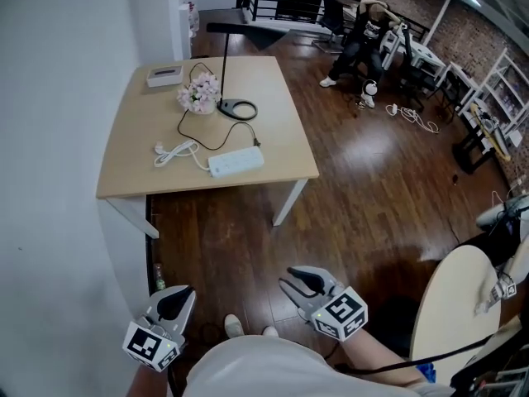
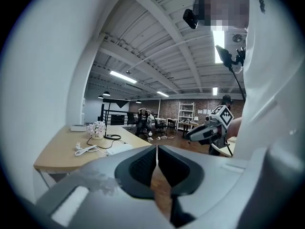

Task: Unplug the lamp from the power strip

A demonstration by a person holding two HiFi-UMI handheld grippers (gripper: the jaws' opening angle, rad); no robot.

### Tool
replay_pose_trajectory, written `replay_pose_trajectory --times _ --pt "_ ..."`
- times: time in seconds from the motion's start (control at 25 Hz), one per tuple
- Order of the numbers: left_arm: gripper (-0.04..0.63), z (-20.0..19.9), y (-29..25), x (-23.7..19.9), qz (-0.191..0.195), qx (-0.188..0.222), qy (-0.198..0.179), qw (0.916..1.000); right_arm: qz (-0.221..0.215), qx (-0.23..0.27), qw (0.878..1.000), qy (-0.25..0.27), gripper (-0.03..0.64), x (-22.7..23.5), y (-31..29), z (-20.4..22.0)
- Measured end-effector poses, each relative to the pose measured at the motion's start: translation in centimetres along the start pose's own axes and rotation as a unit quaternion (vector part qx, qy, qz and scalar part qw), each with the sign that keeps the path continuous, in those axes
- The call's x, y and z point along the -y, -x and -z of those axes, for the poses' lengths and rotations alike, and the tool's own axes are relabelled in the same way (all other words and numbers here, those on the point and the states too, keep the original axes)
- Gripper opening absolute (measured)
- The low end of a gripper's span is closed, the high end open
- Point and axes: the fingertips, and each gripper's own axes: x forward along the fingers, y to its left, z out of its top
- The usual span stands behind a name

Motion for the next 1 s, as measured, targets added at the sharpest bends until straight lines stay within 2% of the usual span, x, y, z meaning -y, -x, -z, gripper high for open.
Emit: replay_pose_trajectory --times 0.24,0.4,1.0 --pt "0.029 -0.5 0.3 4.6 0.012 -0.002 -0.022 0.9997 -0.003 0.011 1.0 0.004 0.121 -1.2 3.9 0.6" --pt "0.029 -0.3 0.4 6.5 0.012 -0.004 -0.023 0.9997 -0.007 0.018 1.0 0.007 0.121 -1.5 5.5 1.1" --pt "0.032 -0.3 1.6 8.7 -0.006 -0.004 -0.026 0.9996 -0.032 0.016 0.999 0.024 0.12 -3.1 7.1 1.9"
